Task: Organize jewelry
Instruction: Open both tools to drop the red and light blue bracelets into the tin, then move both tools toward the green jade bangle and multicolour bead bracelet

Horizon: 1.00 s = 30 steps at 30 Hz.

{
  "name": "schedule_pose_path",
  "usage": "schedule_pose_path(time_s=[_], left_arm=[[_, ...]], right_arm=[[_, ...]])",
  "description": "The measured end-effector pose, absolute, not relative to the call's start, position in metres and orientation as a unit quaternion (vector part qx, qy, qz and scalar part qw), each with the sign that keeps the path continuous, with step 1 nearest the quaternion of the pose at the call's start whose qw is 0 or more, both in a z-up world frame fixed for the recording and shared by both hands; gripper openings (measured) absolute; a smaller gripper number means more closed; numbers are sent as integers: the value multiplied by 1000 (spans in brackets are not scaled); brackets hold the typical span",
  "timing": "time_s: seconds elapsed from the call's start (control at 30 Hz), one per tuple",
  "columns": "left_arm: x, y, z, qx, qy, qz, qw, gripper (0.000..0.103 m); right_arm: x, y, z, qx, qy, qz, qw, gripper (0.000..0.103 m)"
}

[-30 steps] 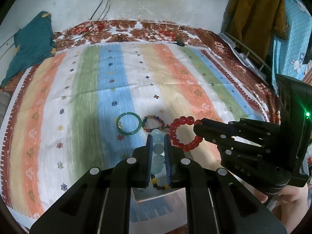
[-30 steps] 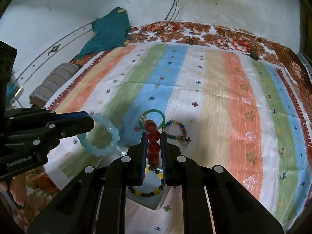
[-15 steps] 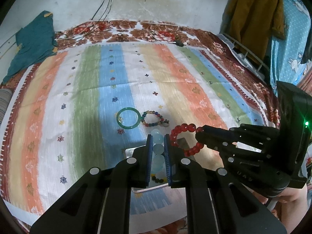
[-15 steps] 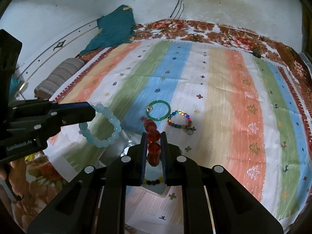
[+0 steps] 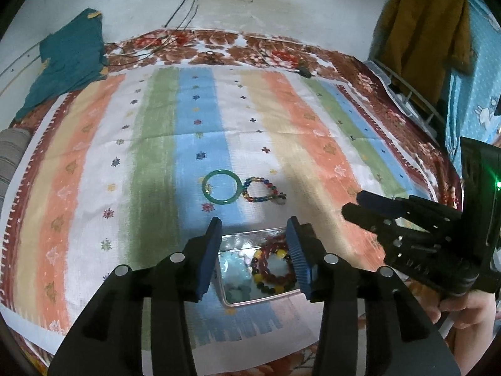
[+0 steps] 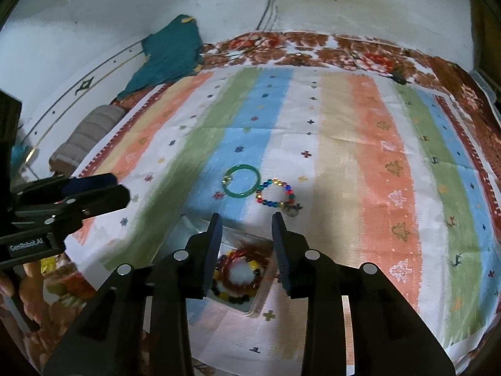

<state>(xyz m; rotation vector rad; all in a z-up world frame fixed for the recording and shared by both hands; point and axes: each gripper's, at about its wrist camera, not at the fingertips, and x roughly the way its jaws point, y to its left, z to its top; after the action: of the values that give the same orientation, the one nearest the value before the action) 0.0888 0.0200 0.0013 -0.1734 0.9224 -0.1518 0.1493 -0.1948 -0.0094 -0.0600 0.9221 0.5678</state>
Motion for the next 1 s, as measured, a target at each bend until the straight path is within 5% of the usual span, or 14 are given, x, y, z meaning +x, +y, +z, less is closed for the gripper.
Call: schedule_pose_path(time_s=[1.0], left_arm=[[107,24,-10,-90,461,-74,880,70]], right_arm=[[172,-193,-13,-24,454,267,850,71]])
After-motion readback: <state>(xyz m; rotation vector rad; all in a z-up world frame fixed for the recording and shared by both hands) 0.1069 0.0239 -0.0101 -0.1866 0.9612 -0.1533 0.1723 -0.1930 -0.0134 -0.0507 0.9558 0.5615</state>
